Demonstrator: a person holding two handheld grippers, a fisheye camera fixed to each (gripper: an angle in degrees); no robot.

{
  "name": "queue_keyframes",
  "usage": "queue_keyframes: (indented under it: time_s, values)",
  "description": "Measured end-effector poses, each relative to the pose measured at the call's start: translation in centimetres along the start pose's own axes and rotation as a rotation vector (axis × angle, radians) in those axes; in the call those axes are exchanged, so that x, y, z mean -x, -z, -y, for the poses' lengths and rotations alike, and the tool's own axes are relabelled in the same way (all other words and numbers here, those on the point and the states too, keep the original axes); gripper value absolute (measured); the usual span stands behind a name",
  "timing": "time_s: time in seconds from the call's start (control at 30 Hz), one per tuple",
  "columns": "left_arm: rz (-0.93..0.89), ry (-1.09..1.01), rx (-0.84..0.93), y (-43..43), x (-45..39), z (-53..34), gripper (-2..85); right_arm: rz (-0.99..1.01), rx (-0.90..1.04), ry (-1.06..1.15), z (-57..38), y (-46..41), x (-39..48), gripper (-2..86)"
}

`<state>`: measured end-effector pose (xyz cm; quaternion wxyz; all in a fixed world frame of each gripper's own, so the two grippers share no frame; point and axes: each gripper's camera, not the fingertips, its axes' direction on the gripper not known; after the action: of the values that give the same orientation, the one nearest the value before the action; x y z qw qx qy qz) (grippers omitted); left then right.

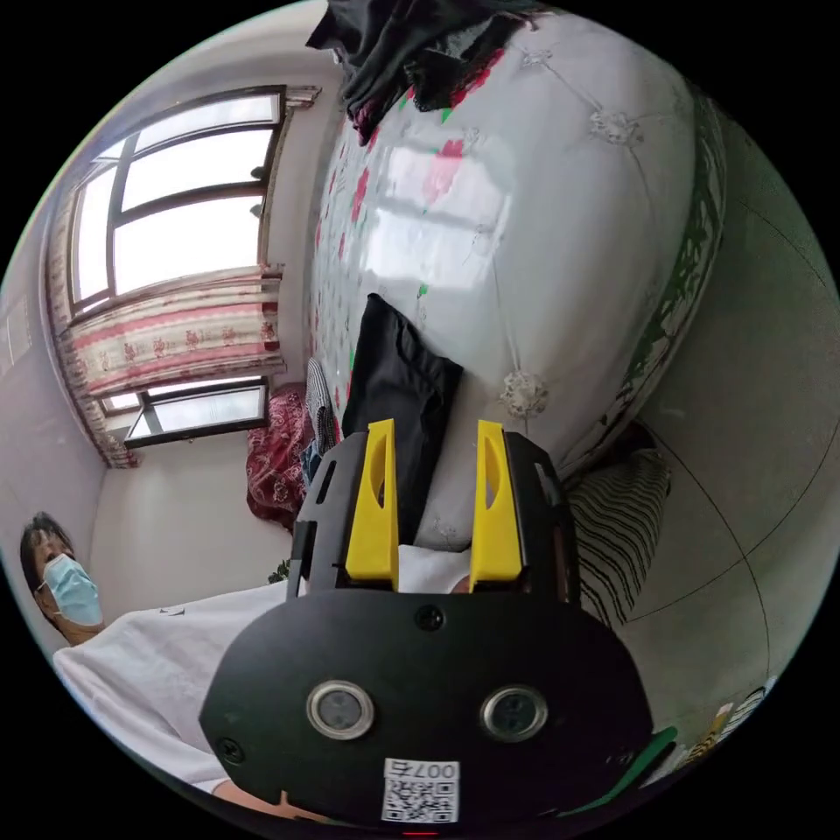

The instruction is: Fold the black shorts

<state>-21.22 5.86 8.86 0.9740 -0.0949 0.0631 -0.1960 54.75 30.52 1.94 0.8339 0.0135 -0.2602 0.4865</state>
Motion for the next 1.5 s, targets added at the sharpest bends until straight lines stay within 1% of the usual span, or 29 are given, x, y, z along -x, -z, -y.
queue_keyframes:
  time_s: [0.13,0.2,0.3,0.37,0.5,0.53,0.6,0.7,0.83,0.9,0.97,1.03,1.1,1.17,1.23,1.4,1.43,1.5]
  values:
    - [0.007,-0.055,0.009,0.0,-1.7,-0.7,6.0,-0.239,0.003,0.095,-0.6,-1.1,3.1,9.0]
    - [0.015,-0.068,0.024,-0.3,-2.2,-1.1,6.0,-0.295,0.017,0.124,-0.3,-1.7,4.0,7.5]
    - [0.025,-0.055,0.040,-1.0,-2.1,-1.2,5.8,-0.419,0.088,0.046,1.1,-3.0,4.6,3.9]
    - [0.059,-0.064,0.047,-1.7,-2.0,-1.3,5.7,-0.450,0.115,0.048,1.5,-3.4,5.6,2.1]
    - [0.177,-0.063,0.111,-3.6,-2.2,-2.1,5.2,-0.566,0.165,0.218,1.3,-4.0,9.8,0.2]
    - [0.171,-0.058,0.108,-3.6,-2.2,-2.2,5.2,-0.563,0.151,0.288,1.0,-3.8,11.0,0.1]
    - [0.146,-0.039,0.097,-3.5,-2.5,-2.4,5.1,-0.605,0.156,0.354,0.9,-3.7,12.4,-0.1]
    - [0.136,-0.042,0.094,-3.5,-3.1,-2.3,5.0,-0.653,0.198,0.391,1.2,-4.2,12.7,-0.1]
    - [0.142,-0.051,0.126,-4.3,-3.7,-2.4,5.0,-0.589,0.152,0.375,2.0,-4.0,11.2,0.0]
    - [0.148,-0.049,0.156,-5.1,-3.7,-2.9,4.9,-0.613,0.145,0.333,2.4,-4.3,9.2,0.2]
    - [0.150,-0.049,0.185,-5.9,-3.6,-3.5,4.9,-0.568,0.131,0.275,2.8,-4.2,6.8,0.6]
    - [0.157,-0.075,0.194,-6.6,-3.7,-4.0,4.9,-0.464,0.091,0.176,2.8,-3.3,4.2,1.8]
    - [0.185,-0.134,0.188,-6.6,-4.3,-4.1,4.9,-0.424,0.047,0.162,2.4,-2.4,3.5,3.3]
    - [0.191,-0.140,0.205,-6.4,-4.4,-3.7,4.8,-0.392,0.006,0.157,1.8,-1.4,3.0,4.9]
    - [0.188,-0.131,0.198,-6.0,-4.3,-3.3,4.9,-0.328,-0.023,0.110,1.0,-0.2,1.5,6.8]
    - [0.131,-0.027,0.111,-3.0,-3.0,-3.1,5.0,-0.159,0.000,0.004,0.0,-1.3,-1.9,8.6]
    - [0.125,-0.017,0.108,-2.8,-2.8,-3.2,5.0,-0.110,-0.028,-0.006,-0.1,-1.6,-2.3,8.6]
    - [0.114,0.013,0.106,-2.0,-2.0,-3.4,5.0,-0.076,-0.071,-0.013,0.0,-2.2,-2.4,8.4]
